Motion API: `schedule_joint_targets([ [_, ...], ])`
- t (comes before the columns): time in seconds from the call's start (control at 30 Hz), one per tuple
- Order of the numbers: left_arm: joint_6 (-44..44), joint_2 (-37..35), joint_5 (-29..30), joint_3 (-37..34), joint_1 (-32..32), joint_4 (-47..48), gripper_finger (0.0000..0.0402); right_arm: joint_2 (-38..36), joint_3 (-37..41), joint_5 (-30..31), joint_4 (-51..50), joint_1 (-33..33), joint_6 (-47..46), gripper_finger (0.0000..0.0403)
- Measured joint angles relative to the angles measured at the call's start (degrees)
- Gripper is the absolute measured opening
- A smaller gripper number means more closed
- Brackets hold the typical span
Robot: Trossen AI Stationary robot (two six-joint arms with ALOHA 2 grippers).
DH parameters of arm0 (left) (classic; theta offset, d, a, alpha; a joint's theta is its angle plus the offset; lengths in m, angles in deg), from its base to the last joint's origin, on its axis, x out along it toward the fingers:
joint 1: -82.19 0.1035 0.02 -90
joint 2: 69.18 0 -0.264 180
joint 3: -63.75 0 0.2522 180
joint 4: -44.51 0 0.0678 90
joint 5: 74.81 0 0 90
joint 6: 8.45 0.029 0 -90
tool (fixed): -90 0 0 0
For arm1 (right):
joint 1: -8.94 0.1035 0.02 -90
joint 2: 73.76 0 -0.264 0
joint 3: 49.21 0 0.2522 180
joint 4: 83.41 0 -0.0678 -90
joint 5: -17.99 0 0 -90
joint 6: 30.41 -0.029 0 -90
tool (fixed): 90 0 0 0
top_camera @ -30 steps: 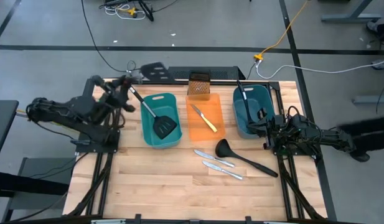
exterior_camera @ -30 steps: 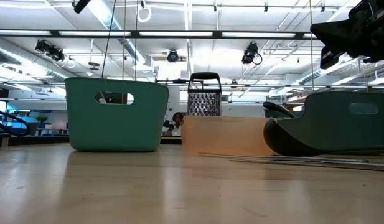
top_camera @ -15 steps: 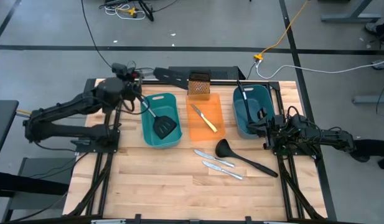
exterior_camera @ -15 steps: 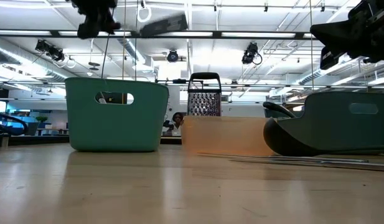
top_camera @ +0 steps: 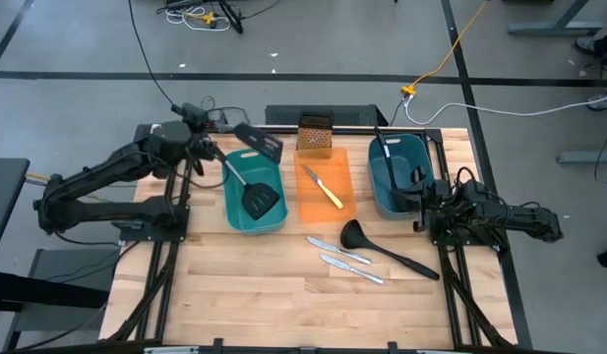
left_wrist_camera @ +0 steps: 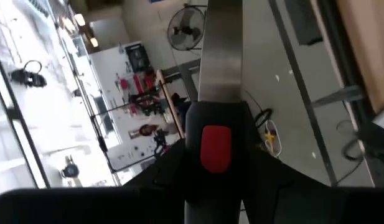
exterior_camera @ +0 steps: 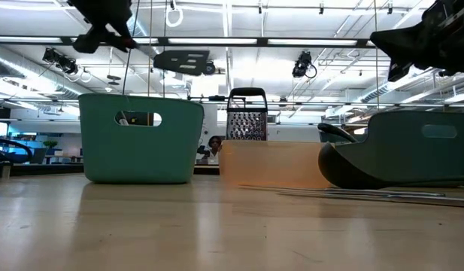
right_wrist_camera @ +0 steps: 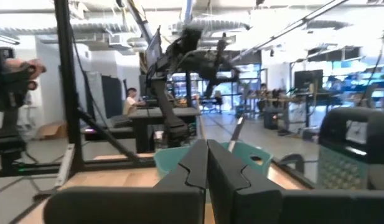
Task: Pick & Place Kitchen Items
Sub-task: Put the black spatula into the green bin
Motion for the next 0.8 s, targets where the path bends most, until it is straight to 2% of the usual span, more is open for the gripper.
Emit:
schedule_joint_targets([
  [0.13, 1.27, -1.28, 3.53, -3.53, -4.27, 5.79, 0.0116, 0.0, 0.0, 2.12, -0.06, -0.3, 0.2, 0.0009],
  [0.37, 2.26, -0.57, 4.27, -8.71, -11.44, 5.27, 0.0116, 0.0, 0.0, 2.23, -0.35, -0.27, 0.4, 0.0009],
  [0.5, 2.98, 0.67, 3.72, -12.13, -11.9, 5.19, 0.0116, 0.0, 0.0, 2.18, -0.34, -0.27, 0.4, 0.0009],
  [0.7, 5.75, 1.01, 2.29, -17.88, -11.93, -2.21, 0.0116, 0.0, 0.0, 2.08, -0.35, -0.27, 0.35, 0.0009],
  [0.8, 6.24, 1.01, 1.45, -20.09, -11.93, -3.02, 0.0116, 0.0, 0.0, 2.08, -0.35, -0.27, 0.31, 0.0009],
])
